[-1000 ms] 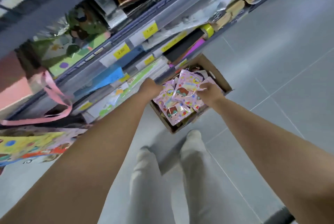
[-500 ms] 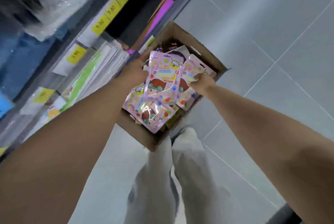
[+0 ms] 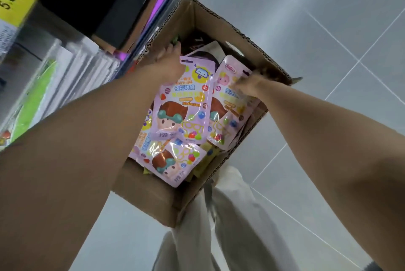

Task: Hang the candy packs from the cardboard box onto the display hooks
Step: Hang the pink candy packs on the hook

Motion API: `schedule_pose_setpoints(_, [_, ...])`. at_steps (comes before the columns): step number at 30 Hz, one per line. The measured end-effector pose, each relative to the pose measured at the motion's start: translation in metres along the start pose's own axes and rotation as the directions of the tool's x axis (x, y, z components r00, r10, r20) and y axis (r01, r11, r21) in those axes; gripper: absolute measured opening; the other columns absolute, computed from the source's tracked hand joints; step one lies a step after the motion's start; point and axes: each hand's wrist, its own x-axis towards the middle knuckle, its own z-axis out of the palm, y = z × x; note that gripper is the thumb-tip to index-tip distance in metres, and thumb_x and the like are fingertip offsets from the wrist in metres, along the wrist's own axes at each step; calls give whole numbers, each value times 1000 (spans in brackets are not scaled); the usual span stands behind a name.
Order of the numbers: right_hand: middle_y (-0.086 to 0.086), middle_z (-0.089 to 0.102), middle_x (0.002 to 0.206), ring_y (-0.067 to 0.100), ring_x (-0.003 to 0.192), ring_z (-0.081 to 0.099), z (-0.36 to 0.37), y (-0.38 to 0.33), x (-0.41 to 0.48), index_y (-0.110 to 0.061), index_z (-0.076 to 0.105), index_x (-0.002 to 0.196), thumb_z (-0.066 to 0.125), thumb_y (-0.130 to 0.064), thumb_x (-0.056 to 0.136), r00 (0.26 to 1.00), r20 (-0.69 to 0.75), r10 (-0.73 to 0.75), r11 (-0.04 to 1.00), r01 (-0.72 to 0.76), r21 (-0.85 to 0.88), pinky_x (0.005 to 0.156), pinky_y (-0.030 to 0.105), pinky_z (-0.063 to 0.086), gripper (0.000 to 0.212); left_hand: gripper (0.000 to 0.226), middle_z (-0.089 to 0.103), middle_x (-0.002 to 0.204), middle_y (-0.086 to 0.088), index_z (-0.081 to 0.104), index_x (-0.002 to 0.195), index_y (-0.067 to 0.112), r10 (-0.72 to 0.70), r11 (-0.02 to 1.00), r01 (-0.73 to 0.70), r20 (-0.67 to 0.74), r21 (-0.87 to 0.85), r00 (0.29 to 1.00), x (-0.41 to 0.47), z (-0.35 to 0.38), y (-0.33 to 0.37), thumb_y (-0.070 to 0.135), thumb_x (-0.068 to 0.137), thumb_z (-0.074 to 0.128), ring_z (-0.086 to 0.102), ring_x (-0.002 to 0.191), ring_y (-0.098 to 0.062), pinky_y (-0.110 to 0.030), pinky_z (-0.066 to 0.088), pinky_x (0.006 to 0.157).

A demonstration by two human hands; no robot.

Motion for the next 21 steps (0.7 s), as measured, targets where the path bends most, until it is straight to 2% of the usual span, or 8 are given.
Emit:
schedule_pose_setpoints(2, [18, 45, 136, 31, 124, 46, -1, 3, 3, -1, 37, 137, 52, -35, 93, 999, 0, -48, 996, 48, 72, 82, 31, 43, 58, 71, 18, 155, -12, 7, 148, 31, -25, 998, 25, 2, 58, 1000, 9, -2, -4, 41, 89, 45, 21, 141, -35, -47, 27, 113])
schedule_pose_setpoints(3, [17, 52, 126, 30, 115, 52, -1, 5, 3, -1, 44, 131, 52, -32, 93, 997, -35, -71, 995, 73, 70, 73, 28, 41, 50, 67, 28, 150, -15, 19, 145, 30, -33, 995, 33, -2, 94, 999, 10, -3, -6, 46, 86, 46, 27, 137, -38, -49, 31, 110])
schedule_pose_setpoints(5, [13, 57, 112, 29, 106, 56, 1, 11, -4, -2, 52, 120, 50, -36, 94, 989, -105, -103, 995, 101, -26, 72, 29, 43, 44, 49, 50, 132, -15, 47, 128, 26, 11, 993, -8, -25, 114, 1000, 2, -6, -6, 49, 85, 52, 45, 122, -37, -46, 40, 103])
schedule_pose_setpoints(7, [12, 61, 109, 31, 105, 59, 2, 13, -13, -6, 58, 112, 51, -27, 92, 984, -128, -123, 992, 119, -34, 78, 32, 47, 30, 25, 63, 114, -10, 61, 105, 30, 59, 994, -51, -80, 92, 995, -18, -9, -4, 45, 87, 55, 61, 102, -33, -37, 50, 90])
schedule_pose_setpoints(10, [13, 63, 110, 32, 104, 59, 1, 13, -37, -12, 61, 109, 46, -17, 93, 975, -167, -146, 985, 158, 62, 82, 34, 47, 23, 15, 64, 110, -10, 64, 100, 34, 97, 993, -81, -194, 89, 976, -56, -9, -6, 39, 90, 55, 57, 104, -35, -34, 46, 82])
schedule_pose_setpoints(14, [9, 63, 99, 27, 95, 58, -11, 4, -84, -13, 64, 104, 46, -22, 95, 955, -205, -212, 969, 233, 81, 77, 29, 44, 21, 15, 70, 104, -6, 69, 99, 22, 123, 989, -143, -297, -47, 947, -117, -19, -10, 26, 91, 56, 61, 100, -31, -33, 41, 91])
schedule_pose_setpoints(18, [9, 54, 86, 25, 84, 52, -38, -9, -145, -9, 61, 76, 53, -21, 92, 925, -137, -355, 935, 352, -48, 69, 25, 37, 21, 16, 68, 112, -3, 71, 99, 18, 104, 976, -165, -364, -140, 926, -184, -38, -24, 17, 87, 61, 61, 104, -28, -38, 44, 93])
schedule_pose_setpoints(21, [12, 60, 100, 28, 98, 57, -59, -20, -188, -9, 68, 95, 54, -19, 90, 888, -77, -454, 874, 426, -233, 76, 26, 39, 18, 17, 66, 108, -3, 70, 97, 17, 147, 973, -204, -385, -112, 911, -225, -57, -29, 15, 87, 57, 60, 100, -28, -38, 43, 92])
